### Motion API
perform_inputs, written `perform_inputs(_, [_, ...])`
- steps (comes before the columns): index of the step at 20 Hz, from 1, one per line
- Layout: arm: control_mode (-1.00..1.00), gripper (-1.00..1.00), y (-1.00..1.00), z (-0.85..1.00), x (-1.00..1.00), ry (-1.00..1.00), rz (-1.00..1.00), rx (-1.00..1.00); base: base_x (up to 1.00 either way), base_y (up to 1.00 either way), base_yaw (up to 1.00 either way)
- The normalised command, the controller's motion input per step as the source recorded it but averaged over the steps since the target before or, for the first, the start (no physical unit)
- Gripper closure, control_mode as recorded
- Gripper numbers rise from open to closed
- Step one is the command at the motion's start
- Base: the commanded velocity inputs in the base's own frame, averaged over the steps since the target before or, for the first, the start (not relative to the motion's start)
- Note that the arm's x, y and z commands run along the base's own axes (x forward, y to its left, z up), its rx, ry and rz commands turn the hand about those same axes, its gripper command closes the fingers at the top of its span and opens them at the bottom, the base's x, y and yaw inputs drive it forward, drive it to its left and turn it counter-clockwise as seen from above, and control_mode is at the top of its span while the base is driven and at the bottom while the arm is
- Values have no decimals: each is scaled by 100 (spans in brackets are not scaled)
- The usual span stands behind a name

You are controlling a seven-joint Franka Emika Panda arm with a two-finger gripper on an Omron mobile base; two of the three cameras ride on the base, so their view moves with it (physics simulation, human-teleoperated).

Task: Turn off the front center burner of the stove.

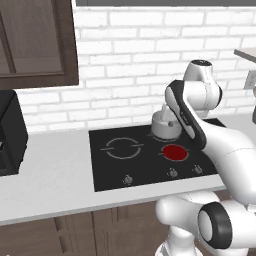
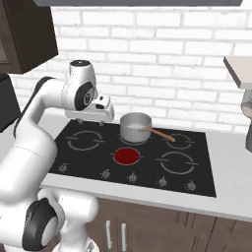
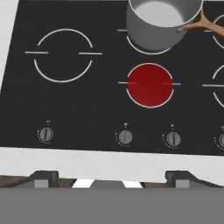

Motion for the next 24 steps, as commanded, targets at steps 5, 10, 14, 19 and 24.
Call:
perform_inputs(5, [-100,-100,-39,-45,-8,10,-3,0,0,0,0])
perform_inputs(10, [-100,-100,-22,-83,0,22,-6,0,0,0,0])
perform_inputs(14, [-100,-100,-1,-90,0,21,-8,0,0,0,0])
perform_inputs(19, [-100,-100,0,-77,5,11,-1,0,0,0,0])
perform_inputs(24, [-100,-100,1,-59,35,0,0,0,0,0,0])
